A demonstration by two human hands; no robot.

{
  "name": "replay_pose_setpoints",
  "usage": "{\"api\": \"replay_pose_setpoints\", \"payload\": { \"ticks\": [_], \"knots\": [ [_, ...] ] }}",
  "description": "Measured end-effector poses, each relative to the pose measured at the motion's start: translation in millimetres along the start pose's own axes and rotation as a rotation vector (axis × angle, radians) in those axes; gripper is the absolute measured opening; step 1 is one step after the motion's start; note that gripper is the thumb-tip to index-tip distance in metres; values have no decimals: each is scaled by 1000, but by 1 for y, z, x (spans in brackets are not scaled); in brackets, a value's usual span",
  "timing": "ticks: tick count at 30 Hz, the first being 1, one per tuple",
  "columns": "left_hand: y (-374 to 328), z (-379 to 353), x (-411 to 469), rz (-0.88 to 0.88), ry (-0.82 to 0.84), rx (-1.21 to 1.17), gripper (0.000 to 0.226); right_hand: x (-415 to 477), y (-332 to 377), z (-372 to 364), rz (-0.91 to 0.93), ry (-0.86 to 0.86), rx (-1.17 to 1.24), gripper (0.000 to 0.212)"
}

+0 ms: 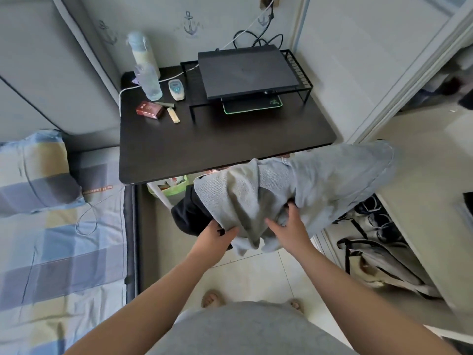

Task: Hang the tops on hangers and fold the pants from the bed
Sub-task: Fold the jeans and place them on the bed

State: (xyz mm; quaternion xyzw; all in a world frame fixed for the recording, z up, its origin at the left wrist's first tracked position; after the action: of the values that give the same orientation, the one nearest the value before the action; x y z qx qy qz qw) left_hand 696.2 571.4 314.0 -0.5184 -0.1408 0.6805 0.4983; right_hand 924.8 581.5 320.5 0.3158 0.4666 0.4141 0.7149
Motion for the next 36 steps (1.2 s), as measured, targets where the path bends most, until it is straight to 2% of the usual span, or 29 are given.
{"api": "replay_pose_setpoints", "payload": {
  "ticks": [3, 6, 9, 10, 12, 14, 16, 20, 22, 24, 27, 28, 30, 32, 34, 36],
  "knots": [
    [-14, 8, 6, -31, -36, 70, 23, 12, 5, -3, -34, -112, 78, 48],
    [-12, 11, 6, -24, -6, 94, 27, 17, 7, -1, -71, -181, 57, 29],
    [1, 8, 0, -20, 70, 22, 22, 20, 3, 1, -77, -214, 27, 17],
    [5, 8, -2, -21, 76, -14, 17, 20, 1, 1, -87, -222, 46, 20],
    [11, 10, -6, -15, 51, -105, 9, 19, -2, -1, -112, -200, 92, 42],
    [12, 11, -10, -4, 27, -177, 10, 16, -7, -7, -111, -109, 116, 58],
    [13, 10, -15, 18, 5, -249, 14, 10, -11, -12, -95, -15, 121, 54],
    [17, 2, -29, 67, -3, -394, 16, 0, -18, -14, -101, 74, 126, 32],
    [21, -2, -37, 96, -18, -460, 18, -5, -20, -13, -96, 88, 185, 36],
    [21, -10, -46, 132, 2, -551, 22, -9, -27, -11, -107, 91, 286, 50],
    [19, -16, -60, 184, 31, -629, 24, -19, -34, -12, -142, 200, 372, 71],
    [19, -16, -65, 192, 28, -633, 26, -23, -36, -13, -170, 252, 376, 70],
    [18, -15, -72, 195, 9, -648, 29, -28, -38, -12, -187, 310, 396, 46],
    [20, -15, -78, 203, -18, -689, 32, -32, -40, -3, -145, 261, 436, 15],
    [24, -19, -84, 217, -30, -722, 35, -39, -43, 14, -87, 163, 432, 6],
    [28, -28, -91, 235, -34, -740, 40, -50, -46, 32, -49, 90, 420, 9]
  ]
}}
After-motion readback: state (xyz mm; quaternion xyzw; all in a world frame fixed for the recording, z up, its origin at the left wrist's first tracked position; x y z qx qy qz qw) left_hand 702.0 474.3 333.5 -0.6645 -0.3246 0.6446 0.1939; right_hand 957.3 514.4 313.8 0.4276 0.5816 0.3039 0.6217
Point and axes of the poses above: each hand's wrist, its own x-axis towards the middle knuckle, its own z-axis out of the back of the hand, y = z × x, the point moved 8 cm from there along x, towards the middle knuckle, and after that the axes turned 7 degrees about x, right-handed, at the moved point
